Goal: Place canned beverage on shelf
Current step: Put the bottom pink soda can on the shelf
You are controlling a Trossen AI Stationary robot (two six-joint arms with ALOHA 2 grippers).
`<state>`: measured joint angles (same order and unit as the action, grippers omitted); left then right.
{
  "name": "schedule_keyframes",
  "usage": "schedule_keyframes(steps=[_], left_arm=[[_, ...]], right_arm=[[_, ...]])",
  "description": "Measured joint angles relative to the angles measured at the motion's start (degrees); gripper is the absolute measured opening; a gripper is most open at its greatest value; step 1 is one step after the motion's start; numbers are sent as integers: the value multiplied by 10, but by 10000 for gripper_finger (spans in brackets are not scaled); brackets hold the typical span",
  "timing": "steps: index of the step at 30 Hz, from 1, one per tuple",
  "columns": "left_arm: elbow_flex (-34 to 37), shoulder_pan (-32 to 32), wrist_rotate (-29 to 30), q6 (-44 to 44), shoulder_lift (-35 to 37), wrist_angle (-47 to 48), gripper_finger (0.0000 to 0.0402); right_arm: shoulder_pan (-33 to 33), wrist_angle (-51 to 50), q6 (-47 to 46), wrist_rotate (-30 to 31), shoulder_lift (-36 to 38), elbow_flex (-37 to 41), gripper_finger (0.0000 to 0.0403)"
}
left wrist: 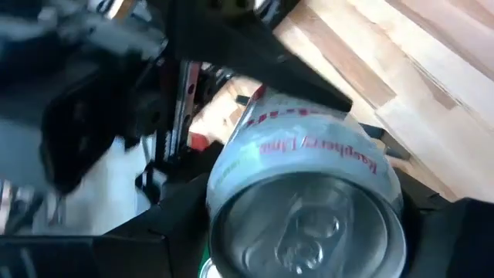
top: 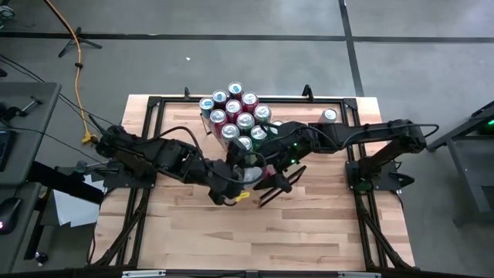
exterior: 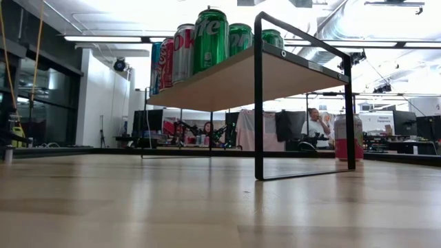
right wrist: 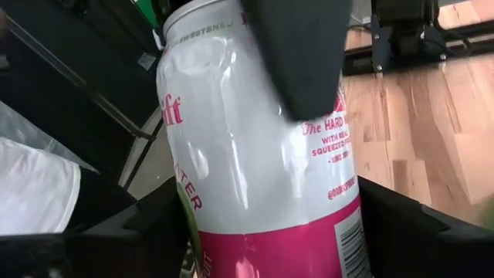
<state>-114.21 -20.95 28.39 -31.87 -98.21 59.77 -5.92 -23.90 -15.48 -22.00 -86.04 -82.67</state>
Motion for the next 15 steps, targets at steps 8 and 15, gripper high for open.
schedule_keyframes(steps=[8,15], left_arm=[[0,-9,40,166,10,114,229],[28,-2,-30,372,40,124,229]], right_arm=[[-15,-182,20,20,42,1,283],[-52,-255,18,77,58,22,283]])
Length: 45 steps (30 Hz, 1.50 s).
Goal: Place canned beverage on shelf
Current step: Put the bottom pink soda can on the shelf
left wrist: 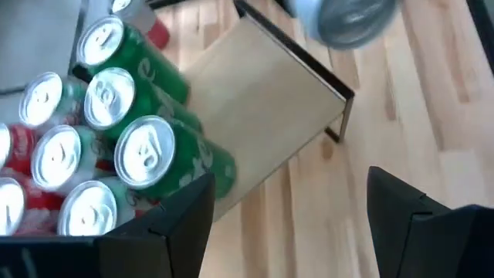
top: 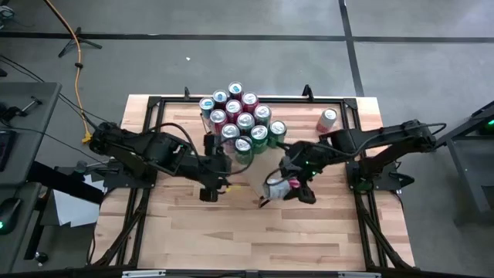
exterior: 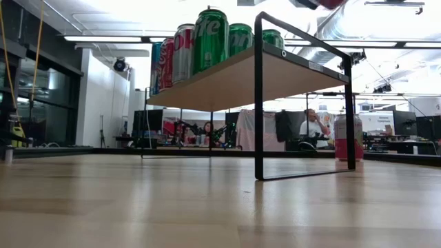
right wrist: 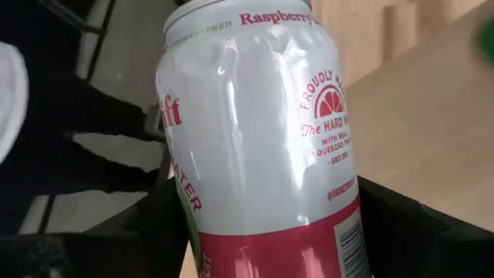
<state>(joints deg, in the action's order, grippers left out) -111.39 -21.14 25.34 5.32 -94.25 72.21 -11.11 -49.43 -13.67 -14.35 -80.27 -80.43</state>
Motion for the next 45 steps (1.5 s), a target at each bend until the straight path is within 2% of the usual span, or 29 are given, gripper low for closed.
schedule_keyframes(steps=[2,5,8,10,14,17,19,23,26,38,45], left_arm=[[38,-7,9,35,25,-46,229],[133,-26,38,90,82,-145,230],[259,-47,73,143,144,-301,230],[343,-56,89,169,176,-438,230],[459,-51,111,181,202,-684,230],[495,-31,118,165,197,-804,230],[498,-17,119,157,195,-834,230],[498,1,119,155,194,-839,230],[498,7,118,150,196,-840,230],[499,30,165,70,196,-930,230],[498,33,191,29,196,-1012,230]], right_arm=[[-10,9,-11,1,11,21,283],[-23,37,-44,17,39,71,283],[-34,125,-95,38,75,129,283],[-40,204,-126,61,95,162,283],[-40,358,-143,147,104,195,283],[-39,410,-108,242,84,182,283],[-39,406,-78,309,68,169,283],[-39,407,-41,432,42,132,283],[-39,413,-15,488,25,105,283],[-39,457,86,578,-29,27,283],[-40,531,134,572,-30,24,283]])
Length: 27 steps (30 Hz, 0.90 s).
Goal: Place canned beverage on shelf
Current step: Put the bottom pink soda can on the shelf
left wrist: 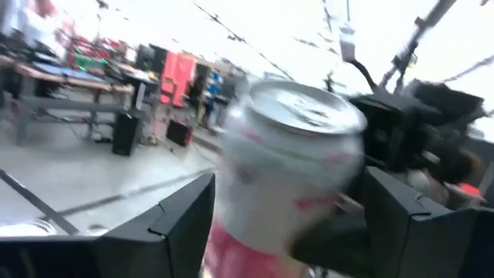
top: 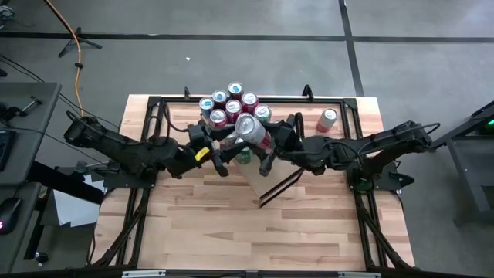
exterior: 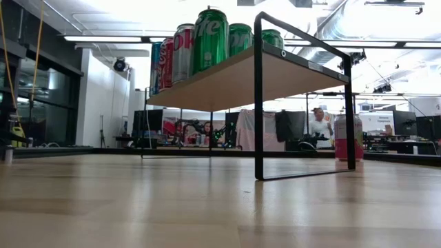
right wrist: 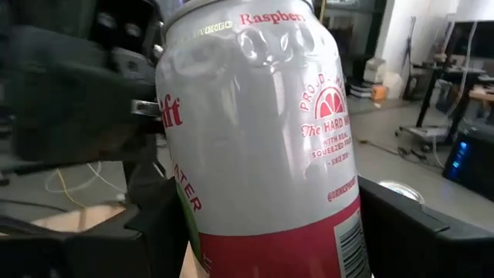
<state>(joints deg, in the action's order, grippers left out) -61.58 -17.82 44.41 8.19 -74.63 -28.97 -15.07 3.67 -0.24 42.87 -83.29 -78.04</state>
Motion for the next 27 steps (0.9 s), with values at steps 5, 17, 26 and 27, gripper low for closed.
schedule_keyframes(steps=[5,17,26,27], left_arm=[[0,0,22,-52,0,-49,230],[0,12,-15,-49,-5,-58,230],[-19,25,-28,-83,-18,-56,246],[-20,26,-28,-83,-20,-57,252]], right_arm=[[0,41,9,2,0,0,283],[17,73,18,-65,-11,0,283],[23,86,18,-60,-21,0,283],[23,84,18,-60,-21,0,283]])
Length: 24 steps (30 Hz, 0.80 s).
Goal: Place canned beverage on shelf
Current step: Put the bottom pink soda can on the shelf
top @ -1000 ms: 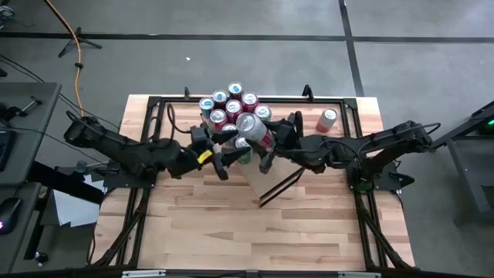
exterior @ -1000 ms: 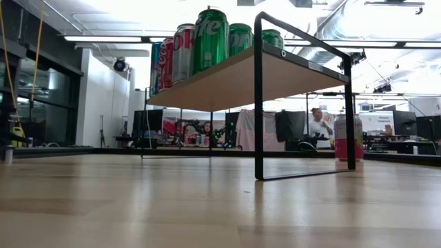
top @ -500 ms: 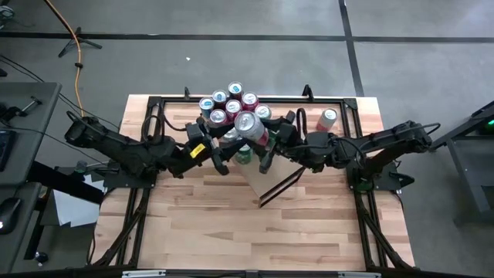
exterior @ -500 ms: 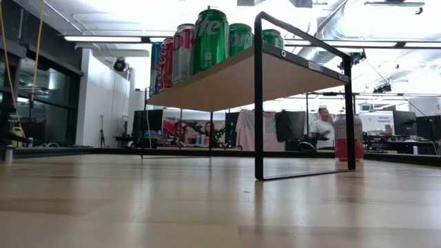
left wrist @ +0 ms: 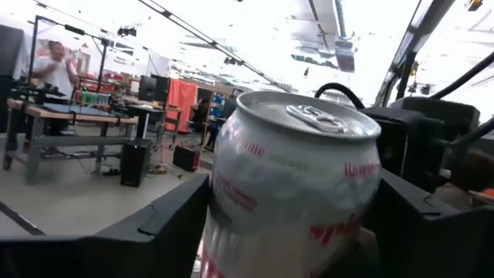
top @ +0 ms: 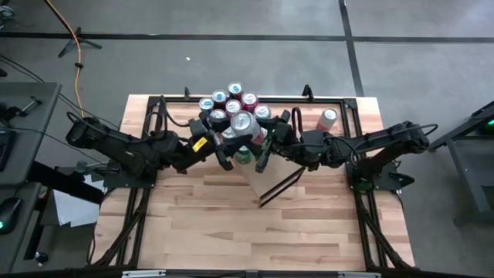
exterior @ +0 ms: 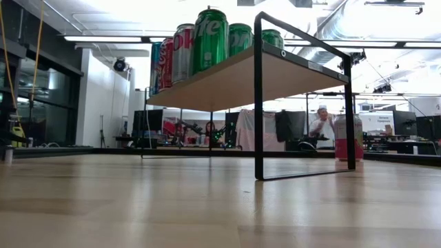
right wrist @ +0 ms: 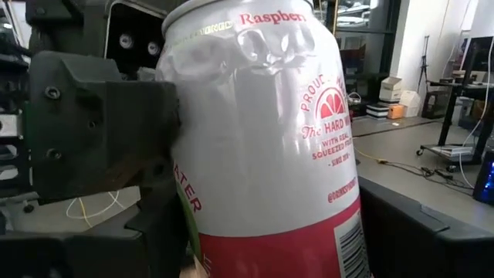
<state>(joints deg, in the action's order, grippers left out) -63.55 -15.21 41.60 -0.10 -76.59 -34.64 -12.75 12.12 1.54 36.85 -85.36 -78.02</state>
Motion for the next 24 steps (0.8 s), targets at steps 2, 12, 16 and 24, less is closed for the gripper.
schedule_keyframes(steps=[2,12,16,24], left_arm=[[-1,3,-6,0,-1,2,266],[-2,11,-13,8,-1,0,321],[-2,13,-11,0,-1,1,319],[-2,12,33,-2,-1,10,259]], right_arm=[[0,-6,0,-5,-1,0,283],[0,-18,0,-9,-7,2,283],[0,-15,0,3,-10,2,283],[1,-17,8,15,-11,2,283]])
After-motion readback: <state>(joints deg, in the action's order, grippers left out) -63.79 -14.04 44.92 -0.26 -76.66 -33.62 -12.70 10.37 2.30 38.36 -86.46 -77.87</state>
